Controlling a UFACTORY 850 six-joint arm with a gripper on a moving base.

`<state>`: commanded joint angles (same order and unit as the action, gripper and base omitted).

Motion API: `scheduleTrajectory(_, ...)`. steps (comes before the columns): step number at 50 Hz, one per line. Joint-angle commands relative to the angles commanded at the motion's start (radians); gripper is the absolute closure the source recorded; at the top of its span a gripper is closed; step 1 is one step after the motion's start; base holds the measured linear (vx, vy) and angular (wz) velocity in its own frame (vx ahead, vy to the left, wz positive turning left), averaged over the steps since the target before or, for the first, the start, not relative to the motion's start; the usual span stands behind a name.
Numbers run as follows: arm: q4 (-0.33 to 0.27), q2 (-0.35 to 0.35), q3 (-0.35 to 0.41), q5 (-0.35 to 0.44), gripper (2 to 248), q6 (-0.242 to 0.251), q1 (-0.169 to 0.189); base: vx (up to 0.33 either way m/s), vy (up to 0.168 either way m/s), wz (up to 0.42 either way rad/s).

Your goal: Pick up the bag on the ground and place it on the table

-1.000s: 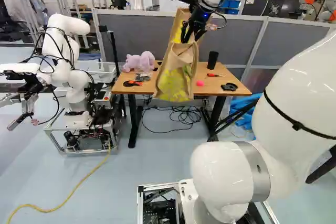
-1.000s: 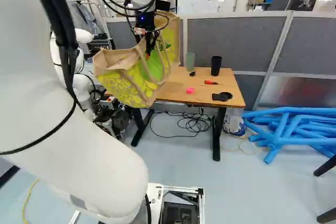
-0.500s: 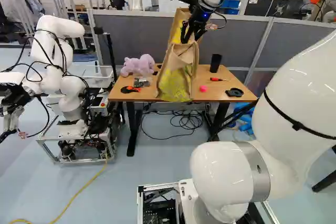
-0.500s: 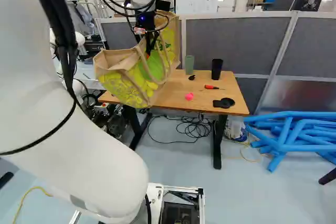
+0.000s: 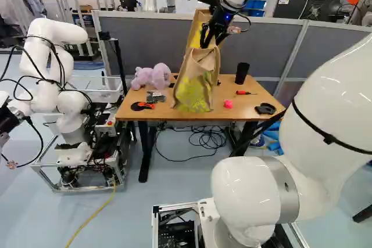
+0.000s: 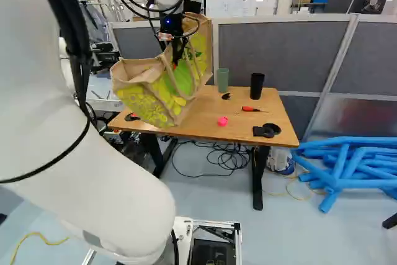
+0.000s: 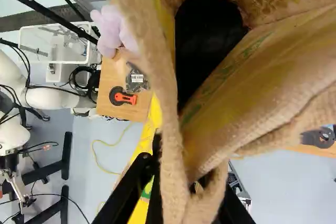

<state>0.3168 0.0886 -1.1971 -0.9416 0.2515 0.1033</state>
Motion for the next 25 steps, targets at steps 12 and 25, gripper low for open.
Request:
scheduleTrajectory(12, 0.000, 0.000, 0.000, 0.000, 229, 0.000, 0.000, 0.087, 0.002, -0.006)
scheduleTrajectory(25, 0.000, 0.000, 0.000, 0.000, 229, 0.000, 0.000, 0.023, -0.001, -0.003)
